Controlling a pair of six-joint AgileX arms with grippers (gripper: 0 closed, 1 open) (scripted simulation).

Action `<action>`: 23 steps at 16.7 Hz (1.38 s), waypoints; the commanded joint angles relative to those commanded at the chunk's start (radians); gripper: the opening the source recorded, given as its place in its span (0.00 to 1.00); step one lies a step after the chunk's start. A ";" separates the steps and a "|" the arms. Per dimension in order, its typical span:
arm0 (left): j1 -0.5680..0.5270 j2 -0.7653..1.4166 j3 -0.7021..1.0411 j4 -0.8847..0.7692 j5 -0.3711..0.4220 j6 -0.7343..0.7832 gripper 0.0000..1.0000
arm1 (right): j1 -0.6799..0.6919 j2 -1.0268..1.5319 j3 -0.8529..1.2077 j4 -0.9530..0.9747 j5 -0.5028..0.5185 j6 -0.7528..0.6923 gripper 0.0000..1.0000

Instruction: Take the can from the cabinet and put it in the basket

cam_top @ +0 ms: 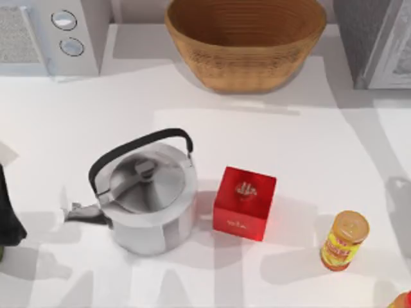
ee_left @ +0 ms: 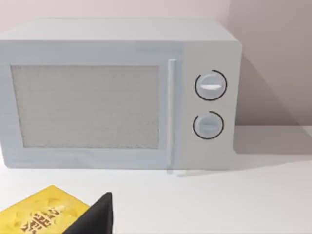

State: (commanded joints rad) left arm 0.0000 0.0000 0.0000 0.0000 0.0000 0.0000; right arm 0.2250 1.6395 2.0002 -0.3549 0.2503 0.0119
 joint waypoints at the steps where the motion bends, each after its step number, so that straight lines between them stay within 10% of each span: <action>1: 0.000 0.000 0.000 0.000 0.000 0.000 1.00 | 0.000 0.000 0.000 0.000 0.000 0.000 1.00; 20: 0.000 0.000 0.000 0.000 0.000 0.000 1.00 | -0.040 0.269 0.342 -0.072 -0.036 -0.001 1.00; 23: 0.000 0.000 0.000 0.000 0.000 0.000 1.00 | -0.040 0.269 0.342 -0.072 -0.036 -0.001 0.77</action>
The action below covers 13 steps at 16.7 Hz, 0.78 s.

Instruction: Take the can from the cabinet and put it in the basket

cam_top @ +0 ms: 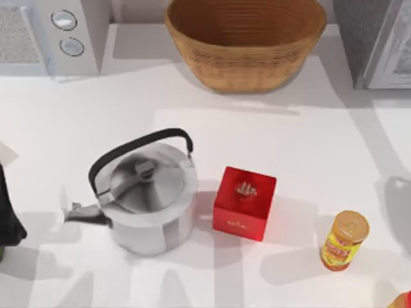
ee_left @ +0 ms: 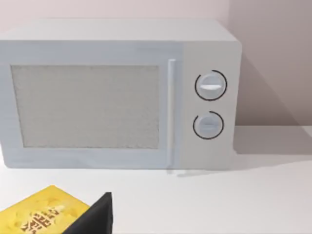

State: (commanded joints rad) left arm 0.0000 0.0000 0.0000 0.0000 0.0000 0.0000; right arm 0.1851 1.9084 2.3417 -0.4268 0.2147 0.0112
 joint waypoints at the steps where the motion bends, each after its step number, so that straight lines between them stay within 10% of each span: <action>1: 0.000 0.000 0.000 0.000 0.000 0.000 1.00 | 0.000 0.000 0.000 0.000 0.000 0.000 0.70; 10: 0.000 0.000 0.000 0.000 0.000 0.000 1.00 | 0.000 0.000 0.000 0.000 0.000 0.000 0.02; 13: 0.000 0.000 0.000 0.000 0.000 0.000 1.00 | 0.000 0.000 0.000 0.000 0.000 0.000 0.00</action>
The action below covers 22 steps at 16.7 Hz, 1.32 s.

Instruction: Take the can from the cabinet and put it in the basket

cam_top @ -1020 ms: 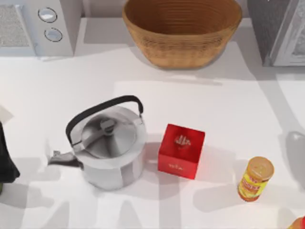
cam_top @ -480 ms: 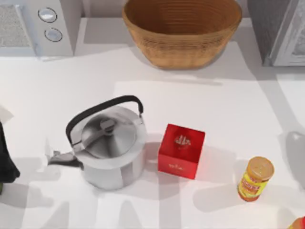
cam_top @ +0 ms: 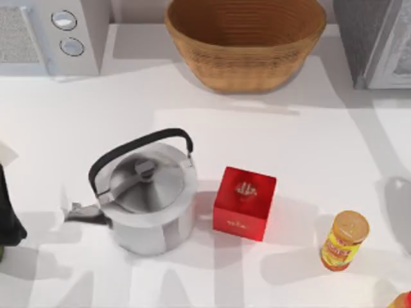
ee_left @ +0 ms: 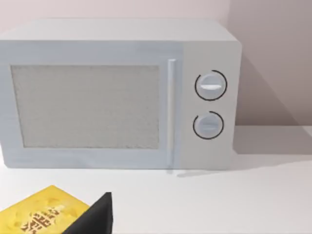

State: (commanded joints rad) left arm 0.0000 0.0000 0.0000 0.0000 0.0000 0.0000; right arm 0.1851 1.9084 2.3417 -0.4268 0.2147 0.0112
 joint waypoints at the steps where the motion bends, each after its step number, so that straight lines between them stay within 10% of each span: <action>1: 0.000 0.000 0.000 0.000 0.000 0.000 1.00 | 0.000 0.000 0.000 0.000 0.000 0.000 0.00; 22: 0.000 0.000 0.000 0.000 0.000 0.000 1.00 | 0.179 -0.470 -0.195 -0.277 0.170 0.001 0.00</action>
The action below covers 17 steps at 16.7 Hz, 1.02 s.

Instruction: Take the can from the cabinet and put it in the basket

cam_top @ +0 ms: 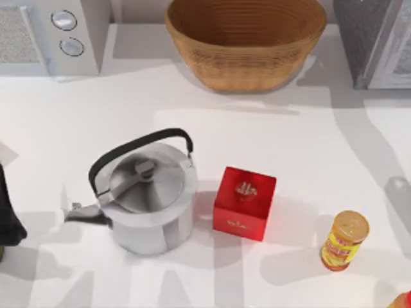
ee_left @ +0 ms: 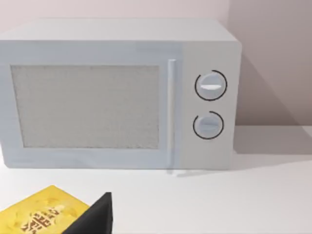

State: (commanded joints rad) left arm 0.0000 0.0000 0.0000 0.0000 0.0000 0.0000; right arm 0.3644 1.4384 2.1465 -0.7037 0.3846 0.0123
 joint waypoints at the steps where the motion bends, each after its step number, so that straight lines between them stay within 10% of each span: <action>1: 0.000 0.000 0.000 0.000 0.000 0.000 1.00 | 0.000 0.000 0.000 0.000 0.000 0.000 0.00; 8: 0.000 0.000 0.000 0.000 0.000 0.000 1.00 | -0.021 -0.105 -0.125 0.063 -0.035 0.004 0.00; 17: 0.000 0.000 0.000 0.000 0.000 0.000 1.00 | -0.135 -0.570 -0.791 0.294 -0.161 0.002 0.00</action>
State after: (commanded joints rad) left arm 0.0000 0.0000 0.0000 0.0000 0.0000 0.0000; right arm 0.2298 0.8685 1.3556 -0.4096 0.2237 0.0146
